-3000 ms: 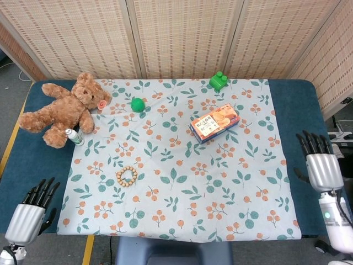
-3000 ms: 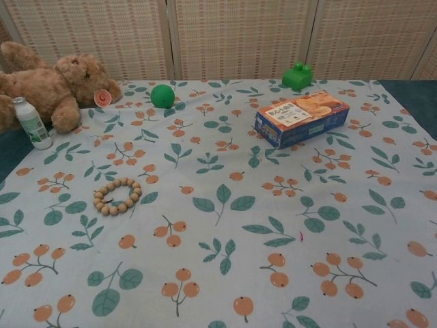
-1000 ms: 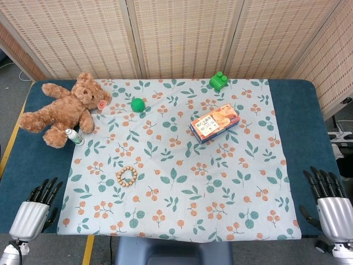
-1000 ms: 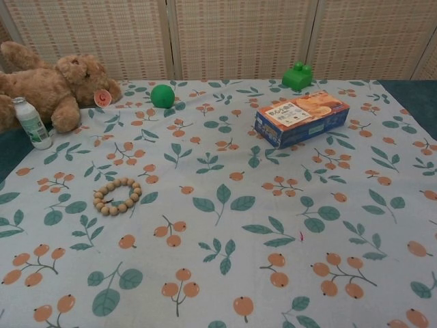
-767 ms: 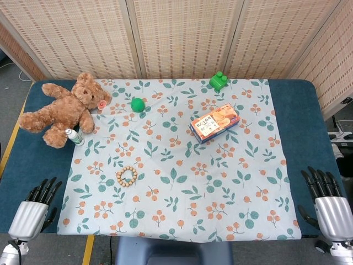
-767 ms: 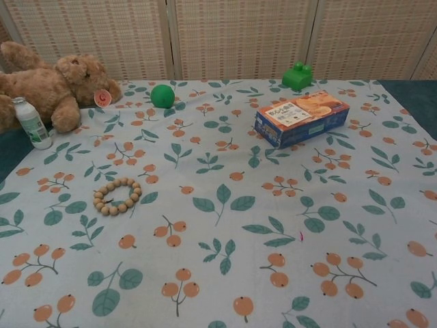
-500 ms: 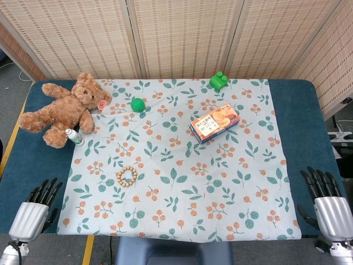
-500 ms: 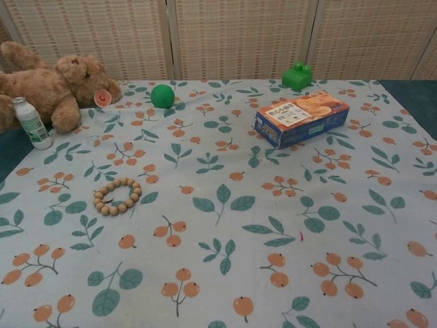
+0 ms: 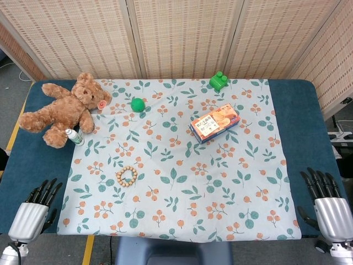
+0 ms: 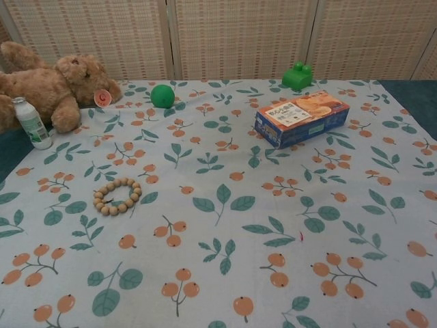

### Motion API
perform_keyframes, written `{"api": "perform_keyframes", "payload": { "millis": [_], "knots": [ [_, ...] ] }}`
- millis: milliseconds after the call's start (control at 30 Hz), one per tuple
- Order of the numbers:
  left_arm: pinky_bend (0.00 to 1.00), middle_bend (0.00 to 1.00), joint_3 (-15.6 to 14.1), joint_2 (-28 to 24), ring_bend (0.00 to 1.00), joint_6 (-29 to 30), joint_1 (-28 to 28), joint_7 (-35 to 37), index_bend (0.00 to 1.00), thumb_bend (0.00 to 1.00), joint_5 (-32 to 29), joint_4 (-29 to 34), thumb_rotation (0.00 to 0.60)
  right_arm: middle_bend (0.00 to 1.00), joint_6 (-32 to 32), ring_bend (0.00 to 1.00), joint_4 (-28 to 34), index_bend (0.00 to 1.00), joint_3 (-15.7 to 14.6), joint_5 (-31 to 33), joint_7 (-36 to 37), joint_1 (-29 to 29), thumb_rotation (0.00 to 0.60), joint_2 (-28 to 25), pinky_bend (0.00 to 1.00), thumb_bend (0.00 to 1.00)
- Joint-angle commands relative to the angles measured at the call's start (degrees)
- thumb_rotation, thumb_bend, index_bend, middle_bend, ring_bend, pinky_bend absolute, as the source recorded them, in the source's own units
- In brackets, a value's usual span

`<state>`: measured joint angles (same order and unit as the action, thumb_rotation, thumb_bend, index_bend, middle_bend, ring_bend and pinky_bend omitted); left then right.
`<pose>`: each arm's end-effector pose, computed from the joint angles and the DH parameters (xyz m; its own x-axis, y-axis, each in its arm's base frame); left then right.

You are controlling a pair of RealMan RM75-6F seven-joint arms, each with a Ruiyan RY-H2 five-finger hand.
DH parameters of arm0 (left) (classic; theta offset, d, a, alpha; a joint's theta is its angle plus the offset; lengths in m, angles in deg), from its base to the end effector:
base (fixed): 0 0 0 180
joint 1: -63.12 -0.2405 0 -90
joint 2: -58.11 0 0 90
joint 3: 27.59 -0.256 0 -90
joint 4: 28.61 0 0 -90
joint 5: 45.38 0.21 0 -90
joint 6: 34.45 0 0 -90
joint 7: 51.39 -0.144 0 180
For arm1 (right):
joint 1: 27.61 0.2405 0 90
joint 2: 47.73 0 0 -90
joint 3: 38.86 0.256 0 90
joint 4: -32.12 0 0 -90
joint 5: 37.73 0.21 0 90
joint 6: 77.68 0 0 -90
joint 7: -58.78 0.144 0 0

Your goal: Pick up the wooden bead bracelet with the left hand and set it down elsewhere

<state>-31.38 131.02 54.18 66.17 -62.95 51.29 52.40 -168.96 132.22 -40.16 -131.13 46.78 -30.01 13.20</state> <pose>-0.3189 0.1457 0.1081 0.6136 0.0292 0.7891 0.7793 -0.1831 -0.5993 -0.2900 -0.1271 0.1638 0.5132 -0.0100 0.8582 -0.8582 -0.0182 0.5130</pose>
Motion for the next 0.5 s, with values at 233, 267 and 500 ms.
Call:
{"api": "perform_keyframes", "payload": {
  "millis": [233,267,500],
  "knots": [
    [0.22,0.0,0.23,0.02,0.0,-0.8,0.22,-0.22,0.0,0.52,-0.71,-0.06,0.6,0.0,0.67,0.0,-0.89,0.0,0.38,0.44,-0.41,0.21,0.6,0.92,0.0,0.2],
    [0.22,0.0,0.17,0.06,0.0,-0.96,0.21,-0.2,0.0,0.52,-0.82,-0.18,0.6,0.0,0.67,0.0,-1.02,0.0,0.35,0.41,-0.44,0.18,0.6,1.03,0.0,0.2],
    [0.22,0.0,0.1,-0.12,0.0,0.02,0.02,0.21,0.0,0.52,-0.16,-0.08,0.6,0.0,0.36,0.0,-2.0,0.0,0.28,0.02,-0.32,-0.07,0.6,1.74,0.0,0.2]
  ]
}}
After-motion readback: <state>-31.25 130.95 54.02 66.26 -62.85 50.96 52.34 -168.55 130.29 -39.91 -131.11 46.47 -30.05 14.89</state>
